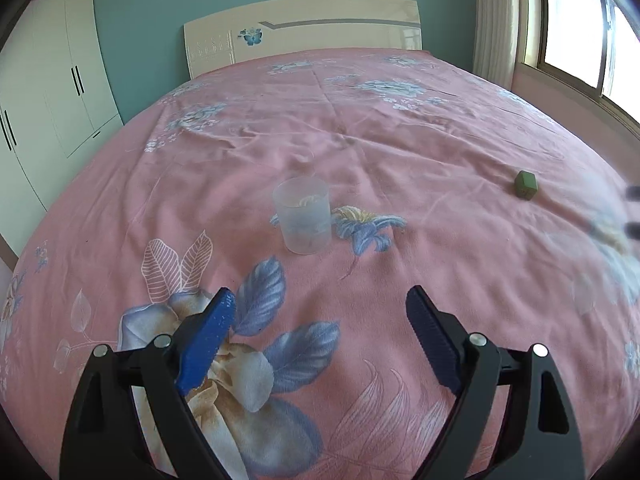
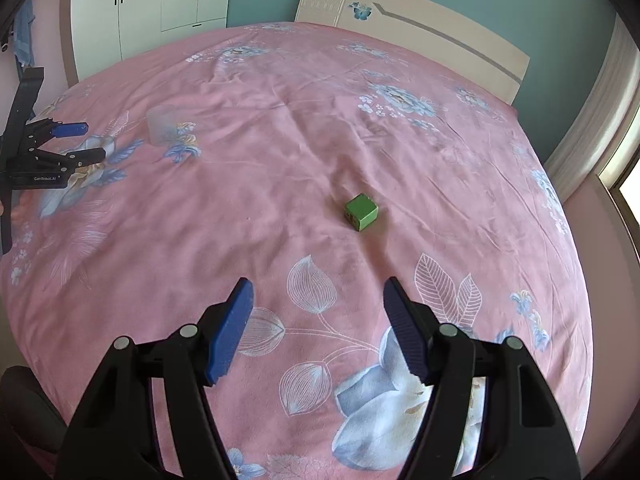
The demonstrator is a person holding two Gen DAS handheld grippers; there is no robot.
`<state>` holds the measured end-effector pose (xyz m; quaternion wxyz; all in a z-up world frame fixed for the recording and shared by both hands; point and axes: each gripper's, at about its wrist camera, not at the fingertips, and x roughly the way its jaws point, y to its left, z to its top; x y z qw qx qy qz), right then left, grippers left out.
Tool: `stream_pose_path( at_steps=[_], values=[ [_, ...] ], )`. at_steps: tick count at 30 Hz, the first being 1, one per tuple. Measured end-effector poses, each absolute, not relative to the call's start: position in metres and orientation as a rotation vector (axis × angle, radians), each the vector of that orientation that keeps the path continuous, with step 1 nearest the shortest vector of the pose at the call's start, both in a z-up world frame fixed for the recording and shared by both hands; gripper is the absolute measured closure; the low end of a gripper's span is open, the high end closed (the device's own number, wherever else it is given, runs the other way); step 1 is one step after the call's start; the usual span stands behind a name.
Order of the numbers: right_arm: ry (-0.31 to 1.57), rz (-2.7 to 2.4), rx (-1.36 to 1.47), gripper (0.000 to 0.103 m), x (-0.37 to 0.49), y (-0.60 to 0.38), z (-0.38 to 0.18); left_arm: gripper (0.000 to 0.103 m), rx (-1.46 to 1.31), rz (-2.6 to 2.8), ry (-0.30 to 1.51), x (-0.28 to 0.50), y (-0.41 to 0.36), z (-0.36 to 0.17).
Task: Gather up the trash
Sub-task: 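Move both tools back over the bed toward the plastic cup and green block, then grasp the clear plastic cup with the left tool while the right tool grasps the green block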
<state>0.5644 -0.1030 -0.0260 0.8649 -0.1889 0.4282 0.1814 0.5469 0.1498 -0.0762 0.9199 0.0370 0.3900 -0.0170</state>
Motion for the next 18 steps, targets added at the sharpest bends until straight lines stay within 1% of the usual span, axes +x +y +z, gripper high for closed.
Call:
stream_pose_path(
  at_steps=[6, 10, 17, 18],
  values=[
    [0.974, 0.329, -0.456, 0.035, 0.629, -0.103, -0.074, 0.014, 0.022, -0.001, 0.825, 0.605, 0.16, -0.105],
    [1.006, 0.316, -0.477, 0.035, 0.665, -0.106, -0.098, 0.014, -0.047, 0.018, 0.833, 0.636, 0.171, -0.114],
    [1.029, 0.335, -0.507, 0.035, 0.714, -0.098, -0.123, 0.014, -0.103, 0.016, 0.829, 0.669, 0.177, -0.119],
    [1.023, 0.342, -0.508, 0.035, 0.719, -0.096, -0.124, 0.017, -0.108, 0.015, 0.829, 0.672, 0.176, -0.12]
  ],
)
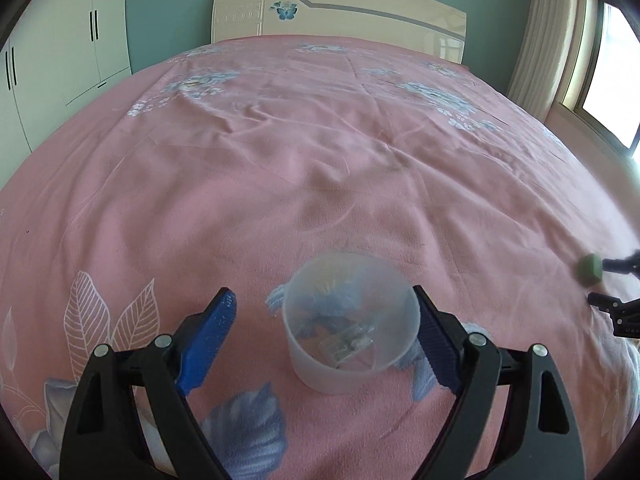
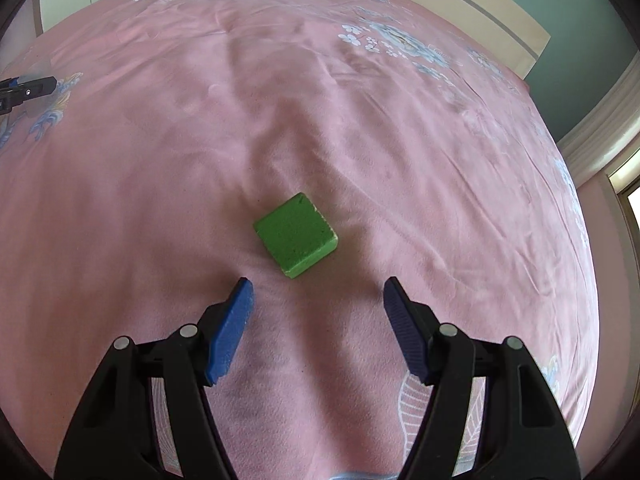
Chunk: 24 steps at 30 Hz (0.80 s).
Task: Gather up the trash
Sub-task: 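Grasp the clear plastic cup with the left tool while the right tool grasps the green block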
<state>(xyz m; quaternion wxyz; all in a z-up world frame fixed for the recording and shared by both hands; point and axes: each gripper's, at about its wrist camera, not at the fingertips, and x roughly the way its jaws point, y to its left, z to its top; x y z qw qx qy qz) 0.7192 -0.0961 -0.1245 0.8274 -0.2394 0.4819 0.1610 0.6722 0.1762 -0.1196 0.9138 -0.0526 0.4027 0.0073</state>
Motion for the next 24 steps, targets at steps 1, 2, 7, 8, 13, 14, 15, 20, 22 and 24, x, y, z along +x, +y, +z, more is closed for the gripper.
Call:
stream_pose_path(
  at_steps=[1, 2, 7, 8, 13, 14, 15, 20, 22, 24],
  values=[
    [1.023, 0.35, -0.511, 0.035, 0.724, -0.093, -0.126, 0.022, -0.115, 0.013, 0.828, 0.675, 0.176, -0.12],
    [1.017, 0.358, -0.511, 0.035, 0.729, -0.091, -0.127, 0.033, -0.121, 0.009, 0.836, 0.679, 0.176, -0.122],
    [1.039, 0.404, -0.489, 0.063, 0.743, -0.082, -0.131, 0.055, -0.152, 0.003, 0.862, 0.688, 0.177, -0.128],
    [1.043, 0.397, -0.486, 0.066, 0.744, -0.082, -0.131, 0.055, -0.158, 0.005, 0.859, 0.687, 0.177, -0.128],
    [1.037, 0.37, -0.487, 0.066, 0.734, -0.082, -0.126, 0.055, -0.158, 0.009, 0.844, 0.677, 0.175, -0.118],
    [1.038, 0.369, -0.476, 0.066, 0.73, -0.084, -0.123, 0.055, -0.156, 0.006, 0.84, 0.673, 0.174, -0.115],
    [1.039, 0.369, -0.465, 0.066, 0.727, -0.085, -0.119, 0.055, -0.152, 0.008, 0.835, 0.669, 0.174, -0.11],
    [1.007, 0.347, -0.456, 0.066, 0.701, -0.092, -0.089, 0.055, -0.119, 0.011, 0.805, 0.645, 0.166, -0.076],
    [0.986, 0.348, -0.445, 0.066, 0.687, -0.094, -0.068, 0.055, -0.104, 0.008, 0.785, 0.633, 0.162, -0.056],
    [0.954, 0.347, -0.441, 0.066, 0.672, -0.097, -0.044, 0.055, -0.086, 0.002, 0.758, 0.619, 0.158, -0.034]
  ],
)
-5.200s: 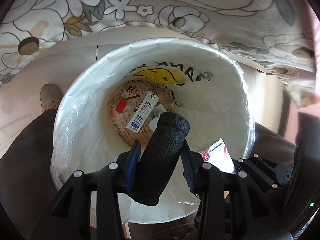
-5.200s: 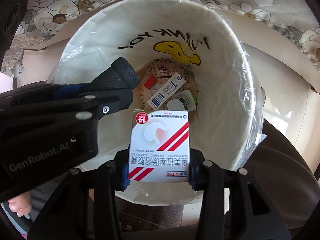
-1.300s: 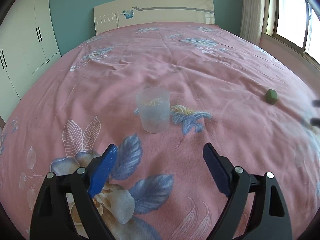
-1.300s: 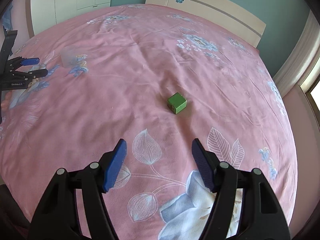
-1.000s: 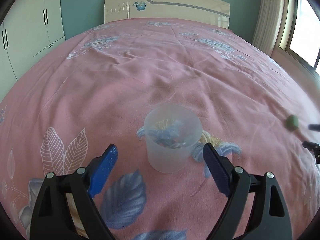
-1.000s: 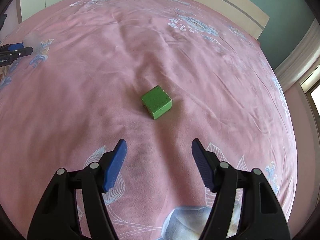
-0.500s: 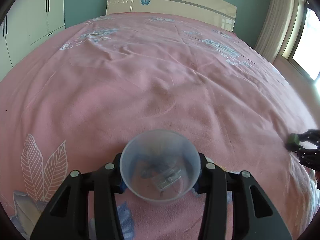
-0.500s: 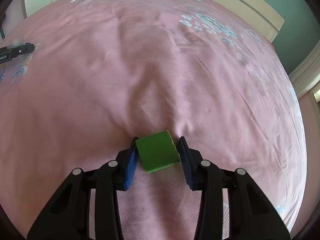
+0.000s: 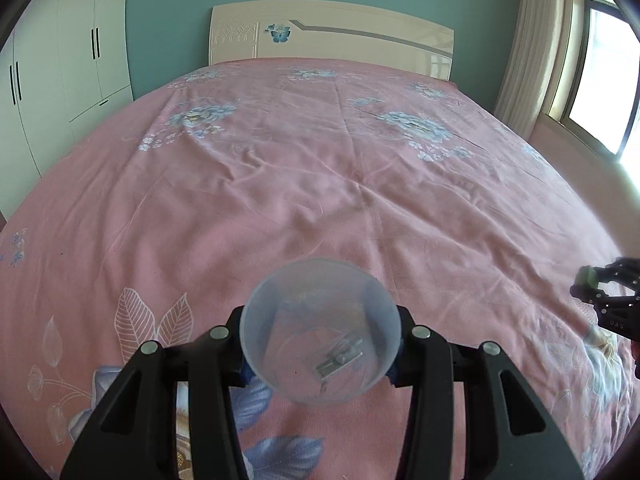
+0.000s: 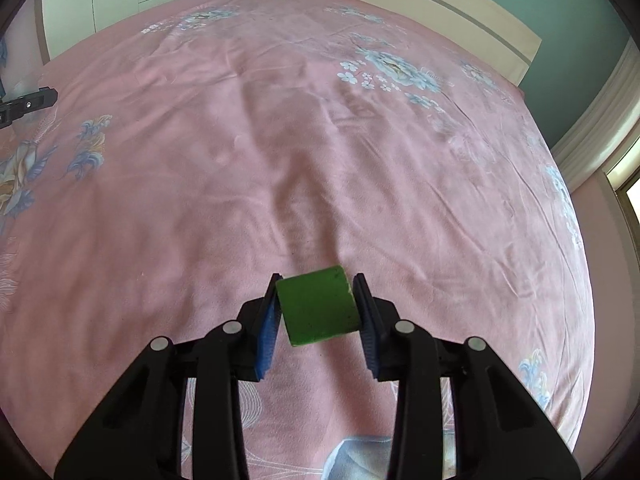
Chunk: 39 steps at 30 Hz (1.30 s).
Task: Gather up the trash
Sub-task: 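Grasp the clear plastic cup with the left tool while the right tool grasps the green block, then carry the plastic cup and green block with both tools down over the trash bin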
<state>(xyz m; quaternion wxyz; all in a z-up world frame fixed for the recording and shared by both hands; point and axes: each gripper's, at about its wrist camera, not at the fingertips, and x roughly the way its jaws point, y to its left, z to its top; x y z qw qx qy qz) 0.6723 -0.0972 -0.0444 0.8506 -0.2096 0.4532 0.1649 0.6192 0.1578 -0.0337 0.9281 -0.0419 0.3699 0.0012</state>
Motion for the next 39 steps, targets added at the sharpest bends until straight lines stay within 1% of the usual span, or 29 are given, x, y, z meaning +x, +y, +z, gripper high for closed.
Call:
stream_pose_path(
  at_steps=[13, 24, 32, 39],
  values=[
    [0.749, 0.297, -0.377, 0.066, 0.563, -0.131, 0.126, 0.055, 0.039, -0.013, 0.58, 0.501, 0.115, 0.12],
    [0.581, 0.308, -0.356, 0.066, 0.433, -0.137, 0.246, 0.055, 0.116, -0.003, 0.455, 0.377, 0.081, 0.225],
    [0.49, 0.355, -0.344, 0.066, 0.327, -0.138, 0.308, 0.055, 0.148, -0.018, 0.389, 0.286, 0.064, 0.271],
    [0.44, 0.39, -0.382, 0.066, 0.241, -0.13, 0.333, 0.055, 0.187, -0.058, 0.371, 0.221, 0.049, 0.283]
  ],
)
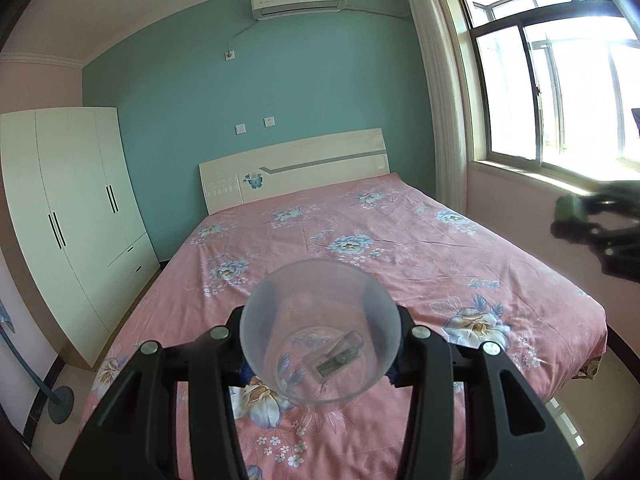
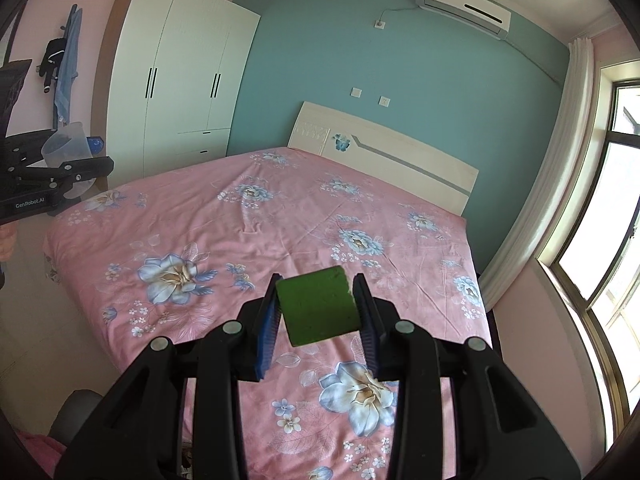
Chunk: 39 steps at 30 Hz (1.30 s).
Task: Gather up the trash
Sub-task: 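Carry the plastic cup and green block with both tools down over the trash bin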
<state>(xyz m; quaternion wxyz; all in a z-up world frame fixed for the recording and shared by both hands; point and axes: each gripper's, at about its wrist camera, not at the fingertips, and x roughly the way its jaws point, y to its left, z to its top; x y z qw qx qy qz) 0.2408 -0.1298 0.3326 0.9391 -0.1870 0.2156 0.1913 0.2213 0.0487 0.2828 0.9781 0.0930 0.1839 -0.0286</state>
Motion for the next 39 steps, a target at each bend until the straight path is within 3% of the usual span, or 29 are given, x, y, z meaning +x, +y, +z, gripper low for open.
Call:
stream_pose_path(
  at_steps=[14, 39],
  values=[
    [0.482, 0.449, -0.468, 0.066, 0.141, -0.119, 0.298, 0.055, 0.298, -0.153, 0.469, 0.144, 0.033, 0.228],
    [0.936, 0.609, -0.397, 0.066, 0.131, -0.1, 0.052, 0.055, 0.163, -0.313, 1.036, 0.167, 0.037, -0.036]
  ],
)
